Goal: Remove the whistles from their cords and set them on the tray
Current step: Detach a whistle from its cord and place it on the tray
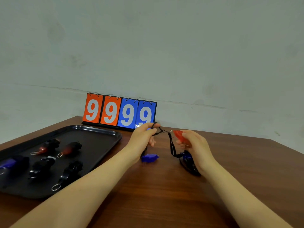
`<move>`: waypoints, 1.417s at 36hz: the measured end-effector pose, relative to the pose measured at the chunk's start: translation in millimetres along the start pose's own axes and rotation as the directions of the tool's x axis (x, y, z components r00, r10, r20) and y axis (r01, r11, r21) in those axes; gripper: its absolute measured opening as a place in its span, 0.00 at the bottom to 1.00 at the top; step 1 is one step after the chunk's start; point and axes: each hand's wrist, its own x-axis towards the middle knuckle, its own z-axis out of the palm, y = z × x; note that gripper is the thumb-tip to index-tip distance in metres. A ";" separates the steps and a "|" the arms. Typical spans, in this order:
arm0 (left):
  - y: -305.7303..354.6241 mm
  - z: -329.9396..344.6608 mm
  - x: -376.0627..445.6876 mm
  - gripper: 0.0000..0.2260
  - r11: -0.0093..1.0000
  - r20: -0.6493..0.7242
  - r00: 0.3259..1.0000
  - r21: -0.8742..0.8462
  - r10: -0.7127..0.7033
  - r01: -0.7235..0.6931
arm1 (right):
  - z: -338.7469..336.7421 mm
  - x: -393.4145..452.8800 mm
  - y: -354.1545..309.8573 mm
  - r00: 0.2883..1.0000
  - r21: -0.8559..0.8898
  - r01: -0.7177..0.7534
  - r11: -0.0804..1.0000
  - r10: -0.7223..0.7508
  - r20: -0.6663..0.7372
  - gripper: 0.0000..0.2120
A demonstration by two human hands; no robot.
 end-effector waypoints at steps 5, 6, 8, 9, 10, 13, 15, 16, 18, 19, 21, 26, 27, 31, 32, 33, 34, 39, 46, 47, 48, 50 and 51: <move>0.7 1.5 -1.5 0.11 0.981 0.032 0.999 -0.195 -0.006 0.012 | -0.8 2.0 -2.8 0.999 0.229 -0.041 0.973 0.048 -0.024 0.09; 0.6 1.7 -1.3 0.11 0.980 0.030 1.000 -0.201 -0.006 0.012 | -1.0 2.0 -2.6 0.999 0.210 -0.028 0.977 0.035 -0.027 0.09; 0.7 2.7 -1.0 0.11 0.985 0.011 1.000 -0.170 -0.009 0.010 | -1.5 2.3 -1.5 0.999 0.153 0.011 0.988 -0.004 -0.041 0.08; 0.9 3.1 -1.4 0.11 0.990 -0.006 1.000 -0.142 -0.008 0.007 | -1.4 1.8 -1.6 0.999 0.122 0.035 0.992 -0.030 -0.045 0.07; 1.2 3.3 -1.9 0.10 0.994 -0.027 1.000 -0.110 -0.005 0.002 | -1.4 1.0 -1.6 0.997 0.089 0.060 0.994 -0.056 -0.045 0.06; 2.9 1.9 -2.9 0.09 0.999 -0.070 0.997 -0.048 0.018 -0.021 | 0.3 -2.6 -1.7 0.991 -0.012 0.133 0.991 -0.133 -0.014 0.05; 4.4 0.3 -1.7 0.14 0.998 -0.073 0.997 -0.051 0.025 -0.029 | 2.8 -5.3 -1.0 0.986 -0.082 0.167 0.982 -0.166 0.021 0.06; 4.9 -0.8 -1.3 0.16 0.999 -0.072 0.997 -0.038 0.031 -0.033 | 4.4 -6.5 -0.4 0.983 -0.118 0.182 0.976 -0.179 0.038 0.06; 4.4 -2.4 0.1 0.21 0.999 -0.064 0.997 -0.009 0.034 -0.034 | 7.6 -9.6 0.2 0.975 -0.188 0.221 0.957 -0.211 0.075 0.08; 3.9 -2.7 0.1 0.23 1.000 -0.053 0.998 -0.002 0.030 -0.030 | 8.5 -11.3 0.8 0.970 -0.222 0.240 0.945 -0.223 0.098 0.08; 3.0 -4.0 -0.6 0.27 0.999 -0.029 0.999 0.026 0.033 -0.032 | 10.8 -14.2 2.0 0.959 -0.307 0.277 0.910 -0.241 0.150 0.09; 3.2 -1.5 -5.2 0.27 0.999 0.069 0.996 -0.011 0.050 -0.050 | 12.4 -14.5 9.0 0.943 -0.459 0.319 0.829 -0.229 0.242 0.10; 4.3 -0.3 -5.8 0.25 0.998 0.083 0.995 -0.040 0.048 -0.045 | 11.8 -13.5 10.8 0.942 -0.484 0.318 0.815 -0.215 0.257 0.10; 7.1 3.2 -9.1 0.18 0.978 0.157 0.986 -0.210 0.050 -0.016 | 11.7 -11.3 12.0 0.947 -0.357 0.230 0.905 -0.123 0.297 0.09; 7.2 3.9 -9.4 0.18 0.976 0.173 0.983 -0.217 0.058 -0.020 | 12.6 -11.6 10.4 0.949 -0.305 0.196 0.932 -0.102 0.299 0.09; 6.7 4.5 -9.3 0.18 0.975 0.187 0.980 -0.222 0.065 -0.023 | 13.0 -11.6 8.9 0.950 -0.287 0.180 0.941 -0.091 0.298 0.11; 6.2 4.7 -9.2 0.18 0.974 0.200 0.977 -0.225 0.073 -0.026 | 12.7 -10.9 7.8 0.950 -0.296 0.183 0.937 -0.090 0.300 0.13; 2.8 3.8 -6.8 0.16 0.974 0.214 0.973 -0.221 0.089 -0.040 | 10.2 -10.4 5.3 0.941 -0.433 0.223 0.873 -0.077 0.330 0.07; -0.8 1.2 -2.9 0.14 0.983 0.113 0.993 -0.184 0.040 -0.019 | 11.8 -9.9 5.1 0.979 -0.310 0.137 0.941 -0.081 0.187 0.13; -0.8 1.1 -1.5 0.14 0.985 0.080 0.996 -0.171 0.027 -0.013 | 11.7 -9.3 3.2 0.985 -0.267 0.115 0.957 -0.075 0.155 0.13; -1.0 0.5 -0.7 0.14 0.987 0.052 0.999 -0.159 0.015 -0.007 | 11.3 -9.0 1.9 0.989 -0.229 0.096 0.969 -0.068 0.129 0.13; -1.8 -0.8 1.0 0.15 0.989 0.018 1.000 -0.145 -0.001 0.003 | 10.4 -9.3 -0.4 0.994 -0.162 0.068 0.985 -0.052 0.100 0.13; -1.8 -0.9 1.4 0.16 0.991 0.011 1.000 -0.134 -0.005 0.007 | 10.0 -9.3 -0.9 0.994 -0.132 0.059 0.989 -0.047 0.095 0.13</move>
